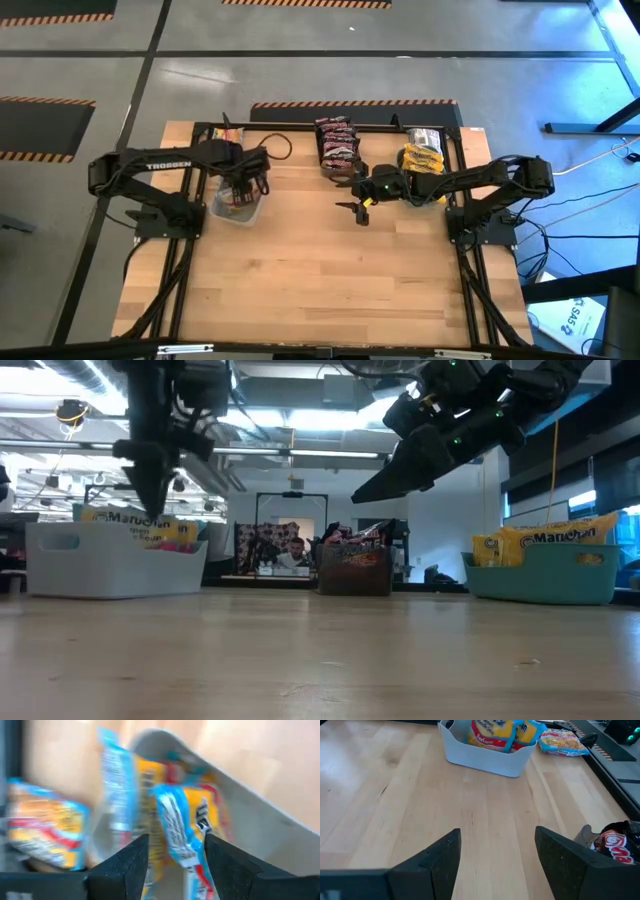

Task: Sort Maruchan noodles
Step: Put the blue noodle pack into the gray bin, then move the blue noodle pack to the center of the table

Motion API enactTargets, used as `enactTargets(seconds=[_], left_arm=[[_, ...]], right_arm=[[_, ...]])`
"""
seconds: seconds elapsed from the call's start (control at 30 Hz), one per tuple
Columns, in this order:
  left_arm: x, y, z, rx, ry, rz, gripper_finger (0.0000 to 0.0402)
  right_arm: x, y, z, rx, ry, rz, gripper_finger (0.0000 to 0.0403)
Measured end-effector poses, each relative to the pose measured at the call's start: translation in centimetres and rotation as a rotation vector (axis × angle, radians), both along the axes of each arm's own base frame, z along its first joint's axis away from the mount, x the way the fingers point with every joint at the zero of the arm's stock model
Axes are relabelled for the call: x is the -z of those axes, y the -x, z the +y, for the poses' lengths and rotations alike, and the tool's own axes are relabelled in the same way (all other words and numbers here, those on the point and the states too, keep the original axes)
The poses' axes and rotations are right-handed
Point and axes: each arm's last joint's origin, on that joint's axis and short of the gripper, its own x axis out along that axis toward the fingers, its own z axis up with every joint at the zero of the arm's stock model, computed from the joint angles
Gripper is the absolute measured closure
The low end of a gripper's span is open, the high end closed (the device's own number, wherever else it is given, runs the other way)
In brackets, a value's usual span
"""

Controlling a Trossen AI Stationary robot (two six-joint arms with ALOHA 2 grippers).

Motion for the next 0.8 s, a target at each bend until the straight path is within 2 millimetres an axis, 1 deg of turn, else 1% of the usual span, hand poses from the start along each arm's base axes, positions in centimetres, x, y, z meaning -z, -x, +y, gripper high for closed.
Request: enactTargets(seconds=[0.1, 0.23, 0.3, 0.37, 0.43, 0.53, 0.6, 0.7, 0.8], left_arm=[[-1.1, -0.2, 0.3, -0.01, -0.078, 0.003, 0.0214], [-2.6, -0.6, 0.4, -0.002, -0.082, -0.034, 0.0214], [-3.8, -0.7, 0.5, -0.004, -0.097, -0.059, 0.0214], [-4.9, -0.9, 0.8, -0.028, -0.155, -0.082, 0.0214], [-6.0, -1.1, 1.5, -0.094, -0.256, -0.118, 0.0215], [-6.8, -1.2, 3.3, -0.214, -0.383, -0.186, 0.0216], [-6.9, -1.1, 4.8, -0.276, -0.394, -0.251, 0.0217], [-6.2, -0.6, 7.5, -0.383, -0.358, -0.303, 0.0217], [-5.1, 0.4, 10.6, -0.538, -0.357, -0.284, 0.0217]], right_arm=[[0.0, 0.0, 0.0, 0.0, -0.001, 0.001, 0.0166], [0.2, 0.1, 0.0, 0.0, -0.004, 0.018, 0.0166], [0.2, 0.1, 0.0, 0.0, -0.004, 0.02, 0.0166], [0.2, 0.1, 0.0, 0.0, -0.004, 0.019, 0.0166], [0.1, 0.1, 0.0, -0.001, -0.002, 0.015, 0.0166], [0.1, 0.0, 0.0, -0.001, 0.0, 0.008, 0.0166], [0.1, 0.0, 0.0, -0.002, 0.001, 0.009, 0.0166], [0.1, 0.1, 0.0, -0.002, 0.001, 0.015, 0.0166], [0.2, 0.1, 0.0, -0.003, 0.0, 0.021, 0.0166]])
